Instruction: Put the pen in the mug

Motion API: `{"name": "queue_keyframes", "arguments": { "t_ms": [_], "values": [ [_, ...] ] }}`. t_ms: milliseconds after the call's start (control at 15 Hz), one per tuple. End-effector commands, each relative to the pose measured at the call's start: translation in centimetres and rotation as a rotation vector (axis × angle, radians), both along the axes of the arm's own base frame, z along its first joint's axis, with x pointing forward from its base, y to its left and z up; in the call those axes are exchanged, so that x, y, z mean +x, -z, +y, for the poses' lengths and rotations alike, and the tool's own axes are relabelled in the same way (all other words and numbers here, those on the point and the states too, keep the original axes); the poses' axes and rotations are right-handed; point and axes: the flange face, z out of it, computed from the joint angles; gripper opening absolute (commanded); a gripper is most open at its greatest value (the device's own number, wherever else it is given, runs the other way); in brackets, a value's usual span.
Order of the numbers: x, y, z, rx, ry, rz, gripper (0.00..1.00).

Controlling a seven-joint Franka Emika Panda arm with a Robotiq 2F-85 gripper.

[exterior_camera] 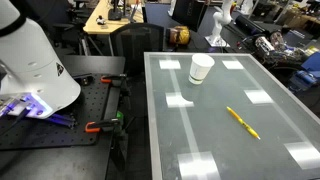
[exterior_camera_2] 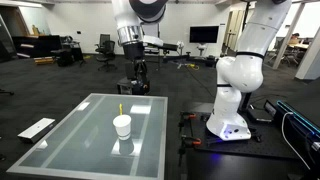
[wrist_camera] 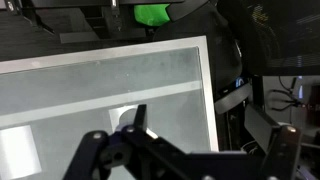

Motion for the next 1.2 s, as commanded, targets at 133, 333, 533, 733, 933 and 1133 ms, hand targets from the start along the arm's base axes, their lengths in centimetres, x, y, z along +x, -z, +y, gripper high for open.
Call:
{"name": "queue_keyframes", "arguments": {
  "t_ms": [133, 333, 533, 733, 933, 1133],
  "values": [
    [0.0, 0.0, 0.0, 0.000, 0.000, 0.000, 1.00],
    [0.0, 0.0, 0.0, 0.000, 0.000, 0.000, 1.00],
    [0.9, -0.4, -0.2, -0.042, 0.052, -0.085, 1.00],
    [2.7, -1.3, -1.3, -0.073, 0.150, -0.198, 1.00],
    [4.8, -1.7, -3.1, -0.119, 0.272, -0.277, 1.00],
    [6.7, -1.2, -5.2, -0.173, 0.422, -0.338, 1.00]
  ]
}}
